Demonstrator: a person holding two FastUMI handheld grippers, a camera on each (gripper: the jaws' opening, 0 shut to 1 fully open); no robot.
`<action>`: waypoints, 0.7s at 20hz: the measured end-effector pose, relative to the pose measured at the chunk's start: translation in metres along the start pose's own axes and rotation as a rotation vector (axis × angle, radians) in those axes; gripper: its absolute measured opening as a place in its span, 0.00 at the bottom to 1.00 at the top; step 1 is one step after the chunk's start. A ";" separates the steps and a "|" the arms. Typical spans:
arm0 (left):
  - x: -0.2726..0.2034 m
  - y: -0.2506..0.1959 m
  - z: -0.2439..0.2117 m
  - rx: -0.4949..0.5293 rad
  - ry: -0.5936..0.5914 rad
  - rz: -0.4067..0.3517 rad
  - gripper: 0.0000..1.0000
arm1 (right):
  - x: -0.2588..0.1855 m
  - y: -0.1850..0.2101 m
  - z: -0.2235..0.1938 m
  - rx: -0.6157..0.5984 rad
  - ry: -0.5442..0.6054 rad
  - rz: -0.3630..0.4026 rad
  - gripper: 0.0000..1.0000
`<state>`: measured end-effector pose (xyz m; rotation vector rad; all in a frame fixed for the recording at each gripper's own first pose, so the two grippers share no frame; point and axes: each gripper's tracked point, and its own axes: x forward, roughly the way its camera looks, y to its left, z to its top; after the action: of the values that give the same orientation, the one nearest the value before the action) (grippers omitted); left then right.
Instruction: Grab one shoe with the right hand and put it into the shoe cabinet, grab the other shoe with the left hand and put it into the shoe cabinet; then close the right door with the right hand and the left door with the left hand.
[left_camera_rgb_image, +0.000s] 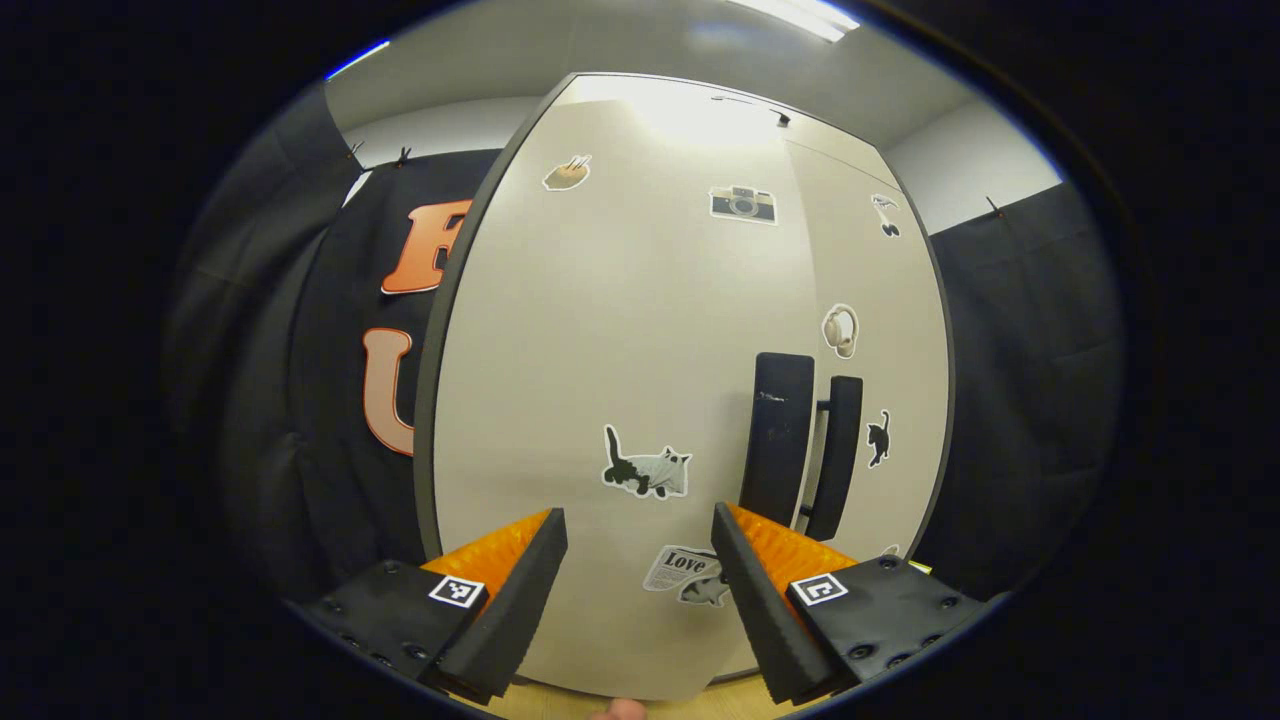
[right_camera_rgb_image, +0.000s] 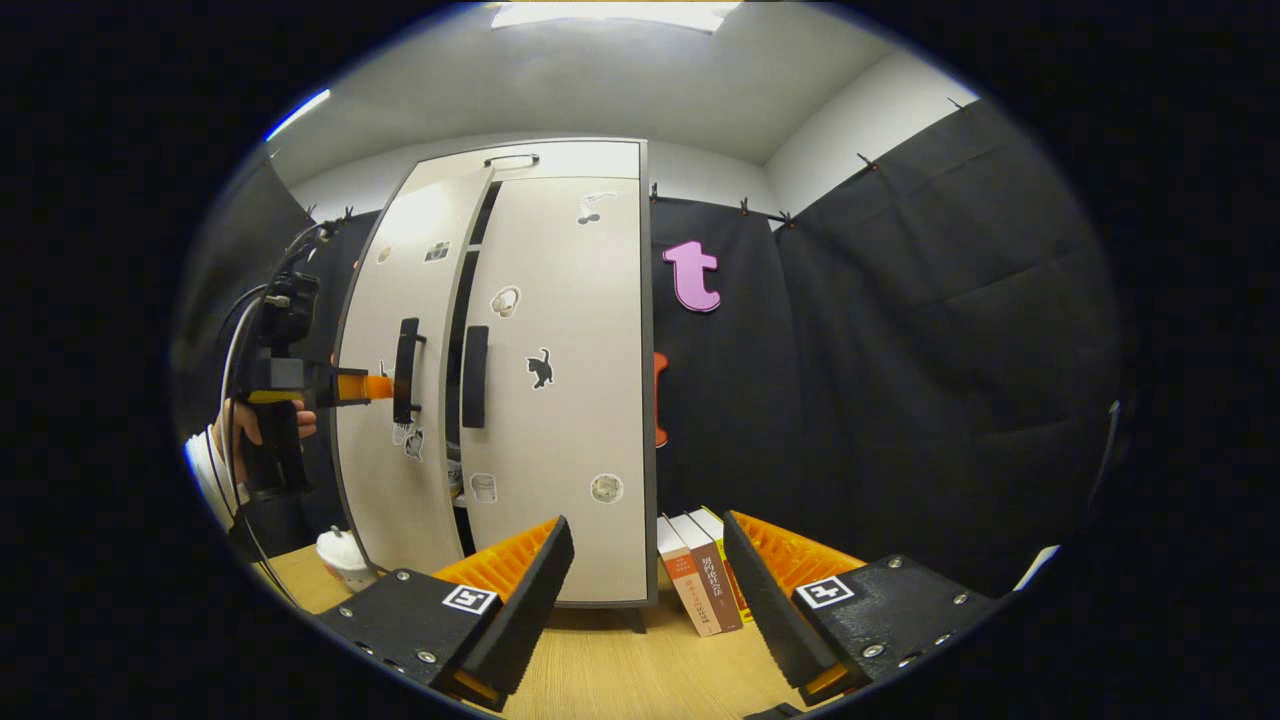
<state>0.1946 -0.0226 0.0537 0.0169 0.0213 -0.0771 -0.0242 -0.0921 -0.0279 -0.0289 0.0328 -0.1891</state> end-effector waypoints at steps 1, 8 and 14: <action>0.003 -0.002 0.001 0.010 -0.004 0.001 0.94 | 0.001 0.001 0.000 0.000 0.001 0.002 0.93; 0.018 -0.003 -0.001 0.034 0.000 0.005 0.94 | -0.001 0.001 0.000 0.007 0.004 0.004 0.93; 0.017 -0.004 0.000 0.022 -0.009 -0.005 0.96 | -0.007 -0.001 -0.001 0.014 0.010 0.002 0.93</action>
<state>0.2115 -0.0275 0.0534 0.0386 0.0114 -0.0820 -0.0318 -0.0920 -0.0282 -0.0139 0.0418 -0.1879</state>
